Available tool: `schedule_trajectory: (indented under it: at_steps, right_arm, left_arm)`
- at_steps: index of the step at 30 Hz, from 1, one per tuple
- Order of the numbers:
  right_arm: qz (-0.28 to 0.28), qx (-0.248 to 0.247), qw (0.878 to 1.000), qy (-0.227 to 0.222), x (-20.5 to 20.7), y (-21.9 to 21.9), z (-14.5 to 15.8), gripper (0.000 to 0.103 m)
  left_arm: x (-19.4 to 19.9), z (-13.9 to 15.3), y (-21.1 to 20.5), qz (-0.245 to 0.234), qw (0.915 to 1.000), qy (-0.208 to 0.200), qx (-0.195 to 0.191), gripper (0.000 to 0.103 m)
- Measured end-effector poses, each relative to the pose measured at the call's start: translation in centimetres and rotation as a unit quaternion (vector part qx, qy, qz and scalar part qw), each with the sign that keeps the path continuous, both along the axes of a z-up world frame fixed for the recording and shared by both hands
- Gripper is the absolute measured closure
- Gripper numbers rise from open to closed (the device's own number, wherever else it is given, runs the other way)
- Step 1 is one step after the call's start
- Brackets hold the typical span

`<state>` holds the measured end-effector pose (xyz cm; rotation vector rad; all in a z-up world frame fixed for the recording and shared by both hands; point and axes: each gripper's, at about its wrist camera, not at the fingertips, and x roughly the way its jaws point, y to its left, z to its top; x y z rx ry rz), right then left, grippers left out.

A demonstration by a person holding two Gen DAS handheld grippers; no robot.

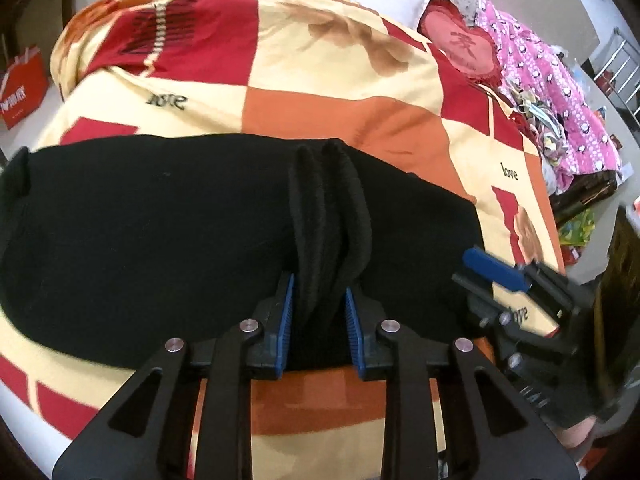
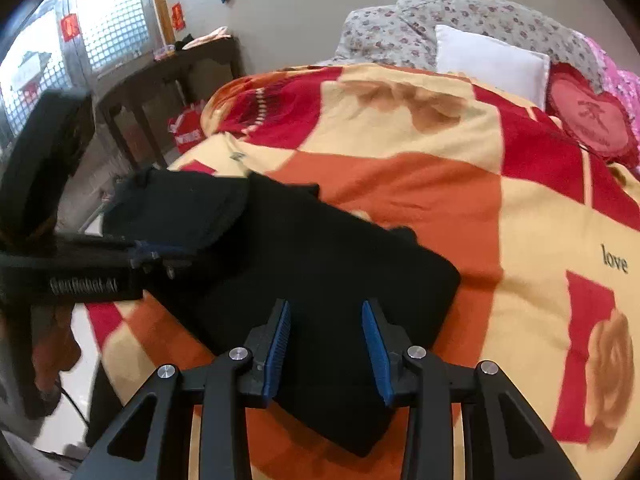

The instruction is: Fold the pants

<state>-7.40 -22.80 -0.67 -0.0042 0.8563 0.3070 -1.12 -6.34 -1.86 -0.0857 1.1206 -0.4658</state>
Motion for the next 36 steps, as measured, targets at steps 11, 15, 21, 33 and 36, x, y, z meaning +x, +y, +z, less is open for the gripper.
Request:
schedule_trajectory:
  at_steps: [11,15,21,33,36]
  right_arm:
    - [0.060,-0.055,0.997,-0.006,5.9,7.5,-1.0,0.070]
    - [0.062,-0.064,0.996,-0.010,6.1,8.3,-0.5,0.070]
    - [0.061,-0.020,0.998,-0.022,4.2,6.9,1.7,0.070]
    - [0.090,-0.011,0.996,0.007,5.7,9.8,0.9,0.069]
    - [0.101,0.011,0.995,-0.004,6.4,10.7,1.8,0.069]
  left_arm:
    - [-1.9,1.0,3.4,0.040,0.9971,-0.046,0.046,0.079]
    - [-1.5,0.7,4.9,0.075,0.9943,-0.052,0.055,0.079]
    - [-1.3,0.5,6.2,0.108,0.9901,-0.065,0.061,0.055]
    - [-1.7,1.1,9.0,0.146,0.9839,-0.077,0.068,0.055]
    - [-1.8,1.1,9.9,0.157,0.9818,-0.078,0.073,0.055]
